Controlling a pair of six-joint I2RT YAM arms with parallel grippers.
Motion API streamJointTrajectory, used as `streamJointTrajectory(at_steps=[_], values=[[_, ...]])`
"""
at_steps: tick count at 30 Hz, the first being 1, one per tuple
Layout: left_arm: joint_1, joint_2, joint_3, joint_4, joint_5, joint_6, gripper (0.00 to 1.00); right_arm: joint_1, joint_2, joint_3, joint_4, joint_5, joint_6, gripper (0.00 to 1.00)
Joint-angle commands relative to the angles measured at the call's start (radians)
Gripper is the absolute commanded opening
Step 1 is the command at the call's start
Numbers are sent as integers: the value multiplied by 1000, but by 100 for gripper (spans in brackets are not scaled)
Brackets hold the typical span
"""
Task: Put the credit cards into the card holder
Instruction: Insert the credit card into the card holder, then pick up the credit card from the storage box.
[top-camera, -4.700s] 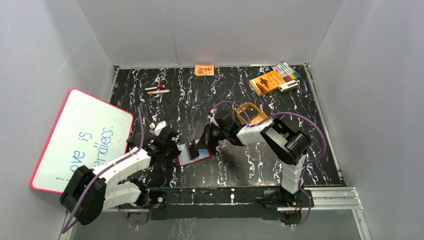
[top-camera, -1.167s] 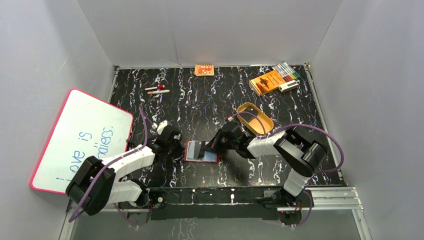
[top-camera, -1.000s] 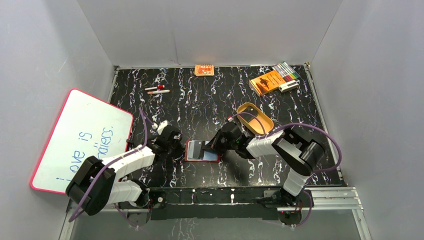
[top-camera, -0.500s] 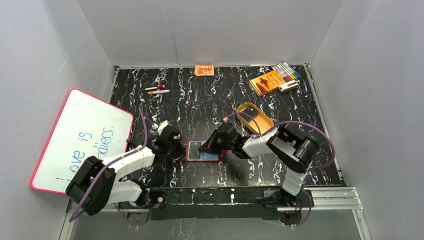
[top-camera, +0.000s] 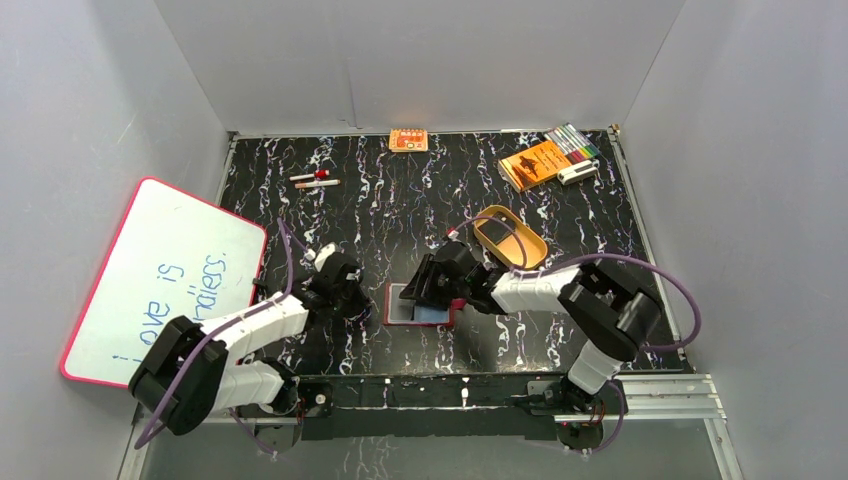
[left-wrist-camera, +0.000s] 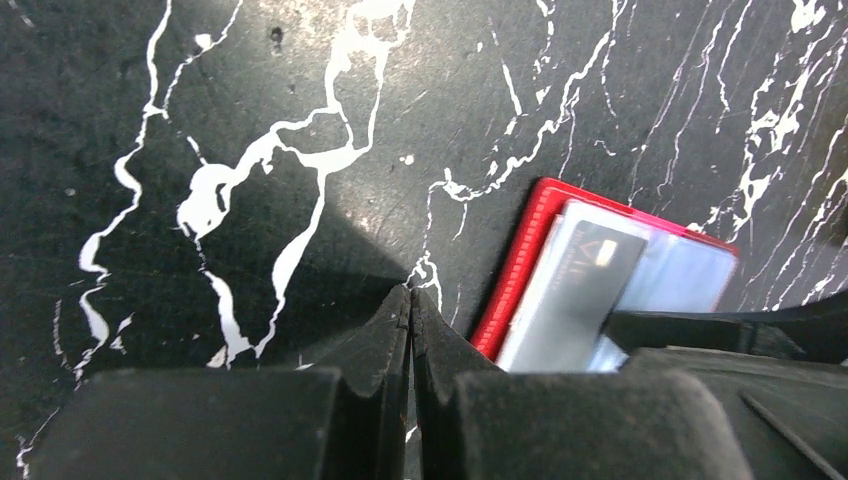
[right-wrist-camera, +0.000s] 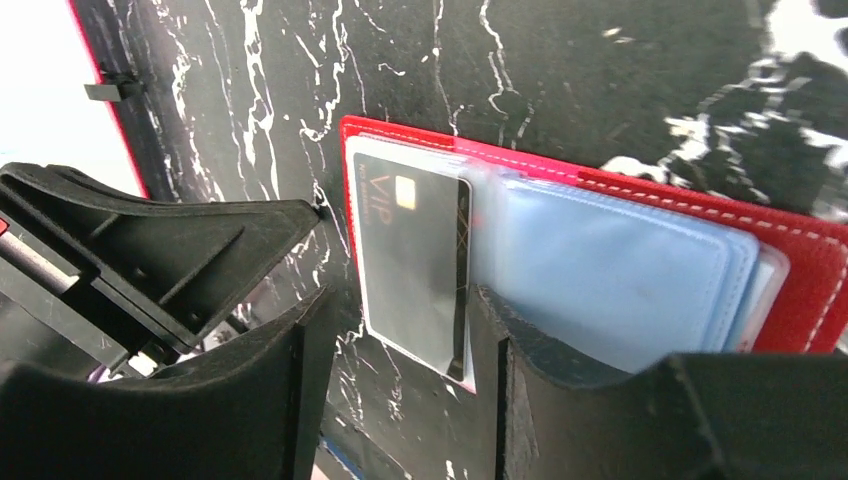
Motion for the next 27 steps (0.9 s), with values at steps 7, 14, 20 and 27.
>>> streamJointTrajectory(at_steps=[7, 14, 20, 27], values=[[-4, -95, 49, -182, -80, 41, 0, 1, -264, 108, -409, 185, -236, 69], [-4, -161, 81, -193, -87, 75, 6, -281, -441, 98, -525, 180, -285, 65], [-4, -217, 35, -135, -27, 82, 25, -519, -515, -13, -384, 202, -223, 63], [-4, -261, 10, -116, -24, 96, 56, -628, -365, 11, -329, 155, -163, 66]])
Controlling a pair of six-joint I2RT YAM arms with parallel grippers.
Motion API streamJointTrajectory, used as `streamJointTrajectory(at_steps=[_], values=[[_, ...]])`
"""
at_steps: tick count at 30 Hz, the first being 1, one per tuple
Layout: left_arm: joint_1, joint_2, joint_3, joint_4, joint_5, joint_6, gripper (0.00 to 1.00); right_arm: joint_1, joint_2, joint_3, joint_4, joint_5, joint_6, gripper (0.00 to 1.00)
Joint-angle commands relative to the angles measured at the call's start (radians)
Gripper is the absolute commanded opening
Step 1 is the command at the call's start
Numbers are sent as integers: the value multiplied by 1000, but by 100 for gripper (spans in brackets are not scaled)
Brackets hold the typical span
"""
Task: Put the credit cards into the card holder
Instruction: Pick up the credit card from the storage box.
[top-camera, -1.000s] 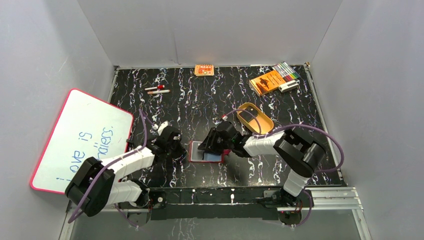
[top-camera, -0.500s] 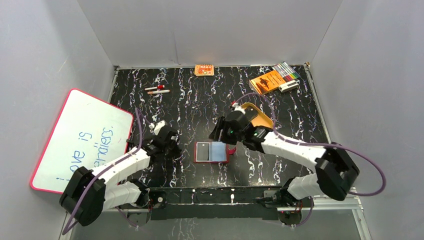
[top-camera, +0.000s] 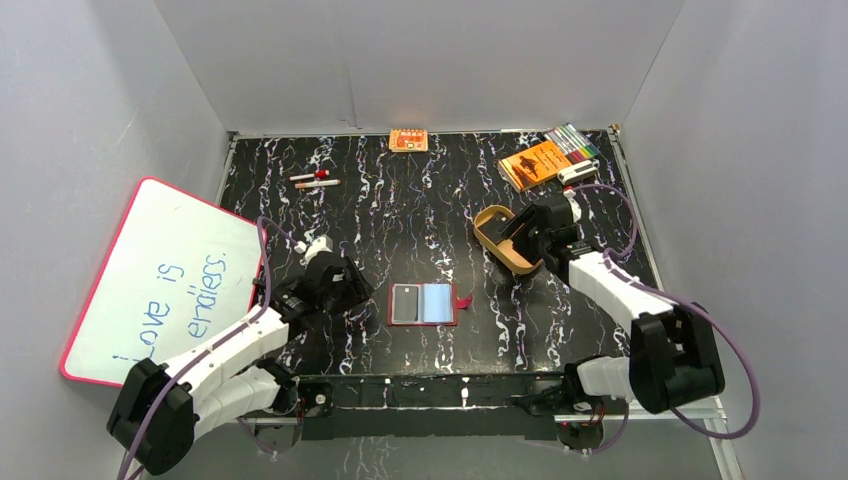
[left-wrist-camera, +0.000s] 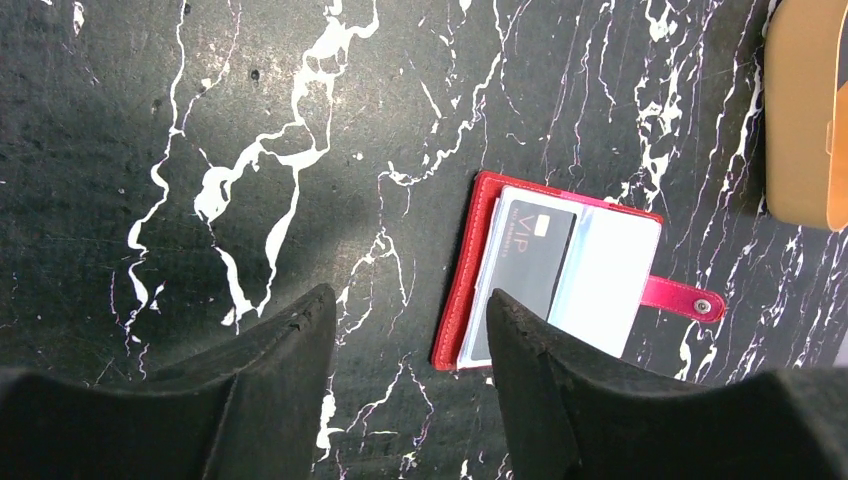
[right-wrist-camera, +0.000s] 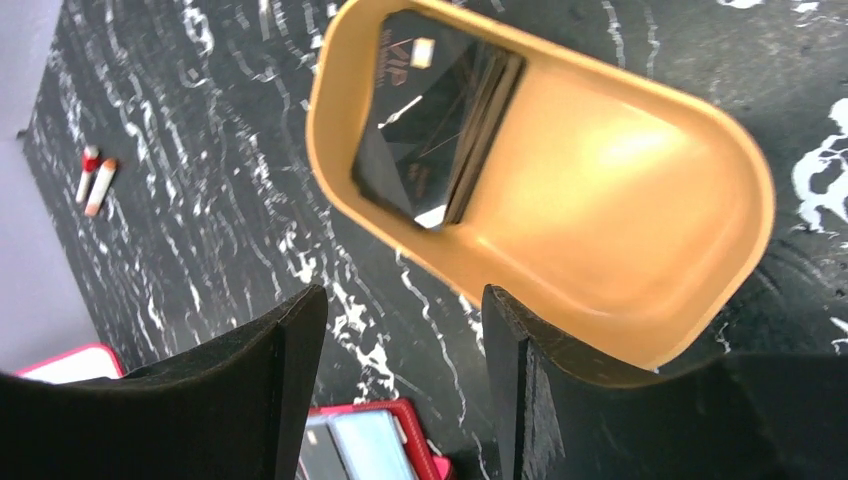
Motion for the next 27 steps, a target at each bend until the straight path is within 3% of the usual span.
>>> streamJointTrajectory(at_steps=[1, 10, 27], values=[[-4, -33, -18, 12, 6, 19, 56, -59, 73, 15, 101, -34, 53, 66], [-4, 33, -41, 51, 23, 12, 54, -134, 235, 9, 299, -175, 69, 67], [-4, 61, -51, 48, 18, -17, 51, -142, 368, 48, 294, -175, 52, 60]])
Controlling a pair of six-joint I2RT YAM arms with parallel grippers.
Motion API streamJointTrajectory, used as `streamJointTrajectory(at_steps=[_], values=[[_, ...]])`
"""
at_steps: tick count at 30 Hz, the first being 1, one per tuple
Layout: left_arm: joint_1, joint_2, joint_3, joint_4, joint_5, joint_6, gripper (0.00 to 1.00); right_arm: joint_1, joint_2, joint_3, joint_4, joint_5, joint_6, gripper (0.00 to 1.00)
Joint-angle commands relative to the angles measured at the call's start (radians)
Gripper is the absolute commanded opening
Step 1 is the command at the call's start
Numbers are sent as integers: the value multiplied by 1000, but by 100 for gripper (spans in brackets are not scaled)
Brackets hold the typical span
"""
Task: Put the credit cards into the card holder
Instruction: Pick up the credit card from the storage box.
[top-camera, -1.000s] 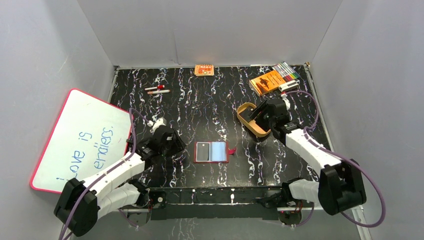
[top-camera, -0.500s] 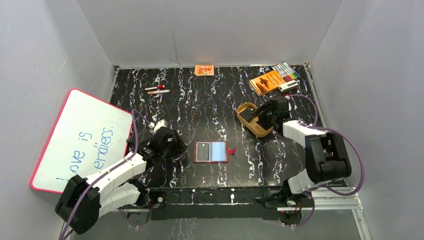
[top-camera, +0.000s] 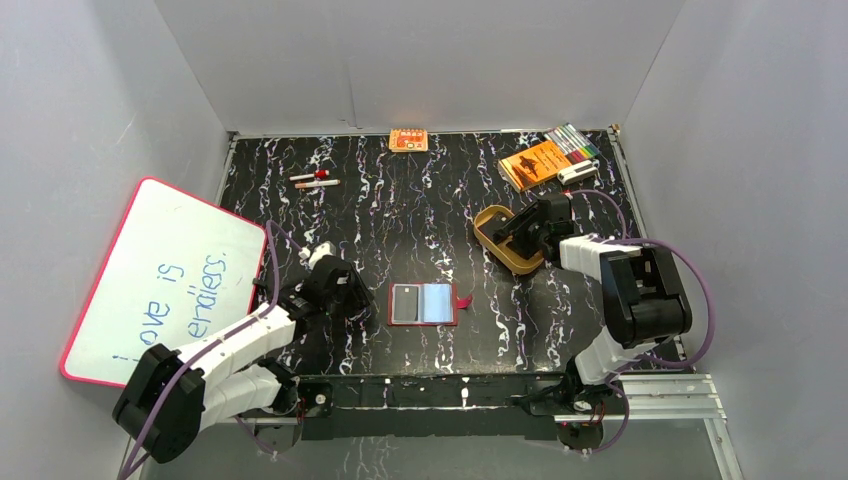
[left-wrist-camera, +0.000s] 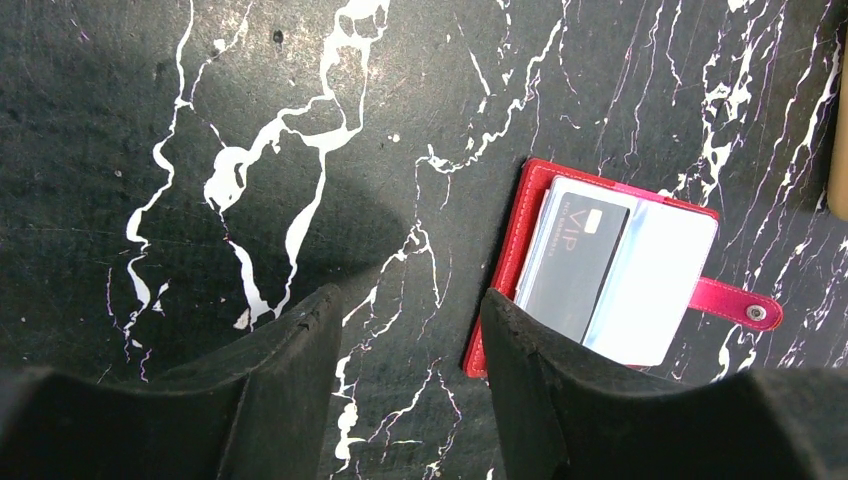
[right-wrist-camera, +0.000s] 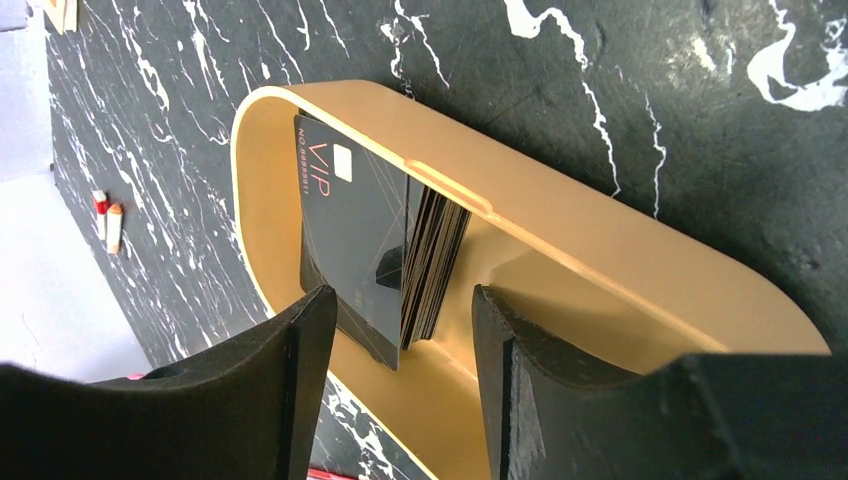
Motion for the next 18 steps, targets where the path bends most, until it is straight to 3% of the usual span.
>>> streamJointTrajectory(at_steps=[1, 8, 18], values=[[-4, -4, -6, -9, -4, -9, 50, -6, 15, 31, 23, 10, -12, 60], [-4, 0, -7, -4, -2, -12, 50, -8, 8, 20, 30, 18, -13, 45], [-5, 3, -6, -3, -2, -12, 49, -15, -38, -22, 34, 22, -13, 42]])
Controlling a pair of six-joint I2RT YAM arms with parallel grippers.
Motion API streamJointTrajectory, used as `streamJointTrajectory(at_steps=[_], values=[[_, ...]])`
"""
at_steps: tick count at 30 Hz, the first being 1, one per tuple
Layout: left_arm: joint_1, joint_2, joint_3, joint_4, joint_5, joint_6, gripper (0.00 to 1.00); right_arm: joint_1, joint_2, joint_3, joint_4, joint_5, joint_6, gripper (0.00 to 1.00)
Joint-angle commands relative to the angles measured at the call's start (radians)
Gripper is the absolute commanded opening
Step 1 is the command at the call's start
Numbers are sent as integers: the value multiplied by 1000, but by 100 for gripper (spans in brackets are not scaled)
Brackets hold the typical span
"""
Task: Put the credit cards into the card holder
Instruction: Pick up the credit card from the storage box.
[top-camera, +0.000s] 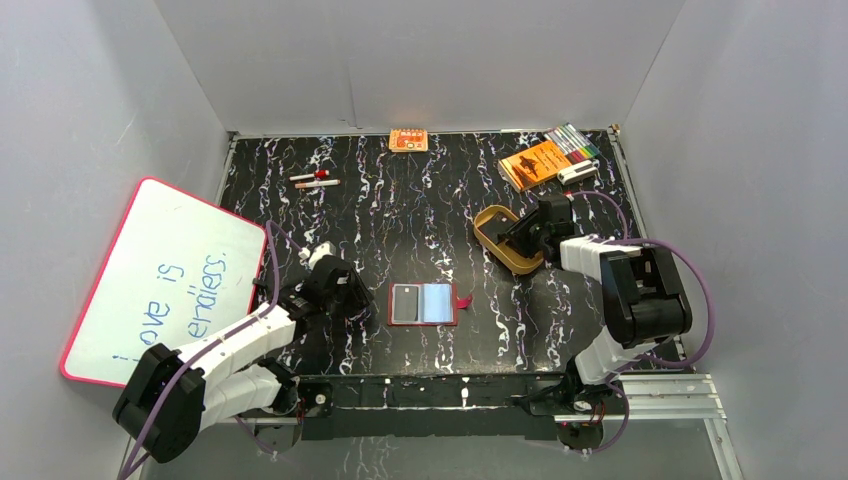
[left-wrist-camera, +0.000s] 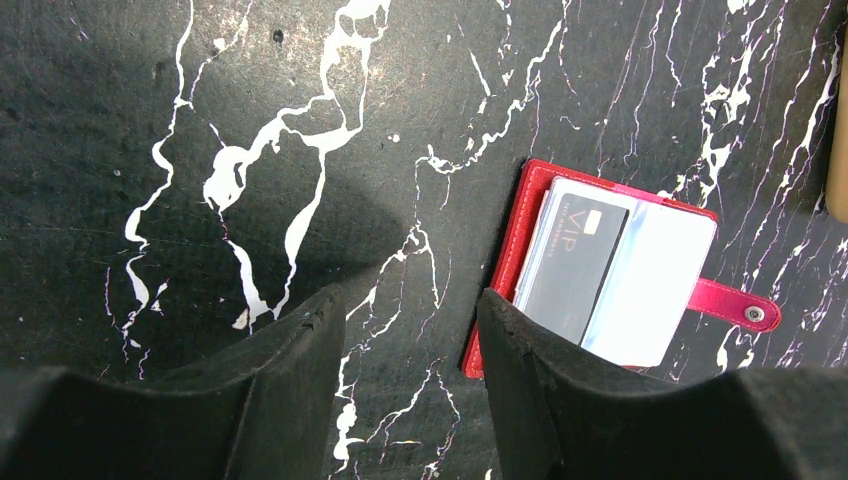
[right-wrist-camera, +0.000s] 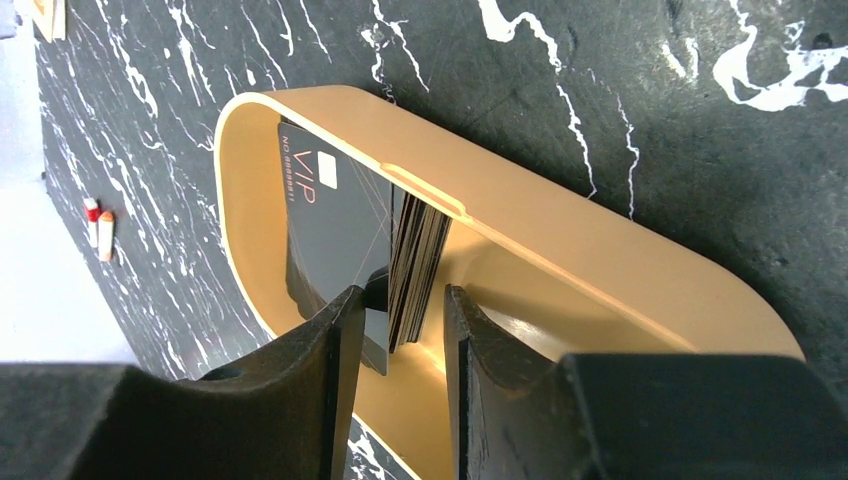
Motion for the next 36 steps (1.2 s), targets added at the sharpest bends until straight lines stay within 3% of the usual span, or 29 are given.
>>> streamJointTrajectory(at_steps=[1, 6, 11, 15, 36], values=[[-4, 2, -6, -3, -1, -3, 48, -11, -49, -20, 31, 12, -10, 42], [-4, 2, -4, -3, -1, -3, 48, -12, -63, -24, 38, 8, -7, 42], [-4, 5, -4, 0, 2, -5, 47, -13, -51, -5, 36, 11, -6, 52], [-4, 7, -3, -1, 1, -6, 47, -12, -32, 17, 36, 7, -2, 53], [-4, 5, -1, -5, -1, -2, 46, -18, -35, -7, 39, -9, -11, 29]])
